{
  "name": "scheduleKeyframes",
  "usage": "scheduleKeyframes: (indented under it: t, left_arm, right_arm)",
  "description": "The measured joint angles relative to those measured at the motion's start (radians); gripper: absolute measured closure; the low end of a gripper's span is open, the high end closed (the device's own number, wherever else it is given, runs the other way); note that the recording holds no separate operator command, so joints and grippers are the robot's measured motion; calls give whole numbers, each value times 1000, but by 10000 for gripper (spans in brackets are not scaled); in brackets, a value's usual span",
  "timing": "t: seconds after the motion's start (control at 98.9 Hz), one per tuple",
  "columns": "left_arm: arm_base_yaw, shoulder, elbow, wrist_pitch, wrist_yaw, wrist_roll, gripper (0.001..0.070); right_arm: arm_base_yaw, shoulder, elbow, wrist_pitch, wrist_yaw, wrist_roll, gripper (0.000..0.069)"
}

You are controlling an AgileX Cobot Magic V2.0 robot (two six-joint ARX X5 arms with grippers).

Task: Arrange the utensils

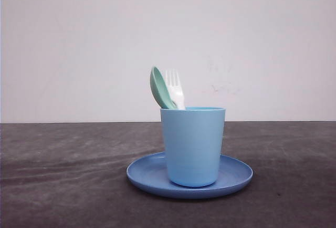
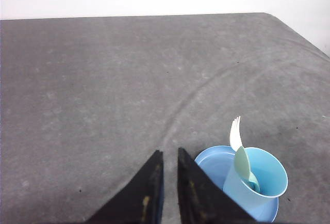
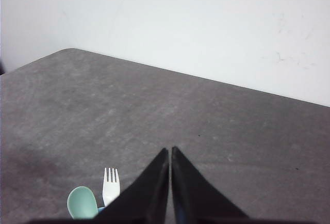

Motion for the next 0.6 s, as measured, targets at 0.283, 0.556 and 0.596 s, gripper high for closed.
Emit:
scheduleKeyframes:
  t: [0.283, 0.556, 0.596]
  left_arm:
    - [0, 0, 0, 0, 0, 0, 685]
    - [124, -12, 0, 20, 6, 70, 684]
    - [179, -17, -8, 40, 31, 81, 685]
  right_arm:
    - [0, 0, 0, 0, 0, 0, 684]
    - [0, 0, 0, 0, 0, 0, 684]
    - [0, 0, 0, 0, 0, 0, 684]
